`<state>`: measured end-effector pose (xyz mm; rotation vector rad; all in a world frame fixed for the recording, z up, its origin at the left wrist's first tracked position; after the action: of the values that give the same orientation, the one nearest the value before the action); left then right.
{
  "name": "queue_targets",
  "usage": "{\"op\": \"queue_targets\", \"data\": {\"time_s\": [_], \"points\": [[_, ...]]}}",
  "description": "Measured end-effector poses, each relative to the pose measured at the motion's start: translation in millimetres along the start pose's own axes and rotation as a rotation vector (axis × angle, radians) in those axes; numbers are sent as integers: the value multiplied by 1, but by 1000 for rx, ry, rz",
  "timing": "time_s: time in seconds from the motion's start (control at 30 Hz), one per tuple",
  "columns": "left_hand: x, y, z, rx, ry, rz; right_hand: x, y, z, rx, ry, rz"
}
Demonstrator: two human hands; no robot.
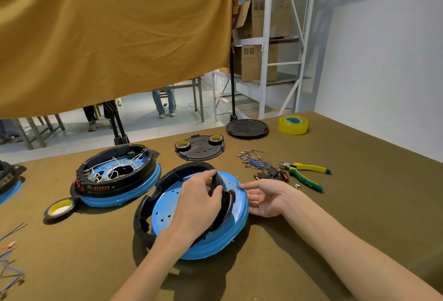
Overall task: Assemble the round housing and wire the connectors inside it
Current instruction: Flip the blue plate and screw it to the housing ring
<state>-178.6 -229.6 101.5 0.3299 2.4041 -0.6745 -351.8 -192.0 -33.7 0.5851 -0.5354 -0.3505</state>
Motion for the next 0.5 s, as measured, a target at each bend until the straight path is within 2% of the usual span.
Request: {"op": "queue_targets", "data": {"time_s": [0.13, 0.23, 0.37, 0.5], "points": [[-2, -4, 0, -12, 58, 46, 5, 8, 6, -7, -6, 2], [-16, -5, -3, 0, 140, 52, 16, 20, 25, -99, -66, 41], [-49, -12, -10, 43, 350, 39, 24, 47, 77, -361, -60, -34], [-70, -14, -10, 74, 602, -12, 35, 81, 116, -705, 73, -173]]}}
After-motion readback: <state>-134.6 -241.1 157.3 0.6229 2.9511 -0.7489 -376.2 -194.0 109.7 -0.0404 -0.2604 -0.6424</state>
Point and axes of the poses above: each hand's wrist, its own y-axis away from the middle knuckle, its own x-axis out of the palm, z = x × y, the point moved 10 cm from there along -y, towards the middle knuckle, and after that the axes turned 6 degrees about -x, right-handed, at the moved point
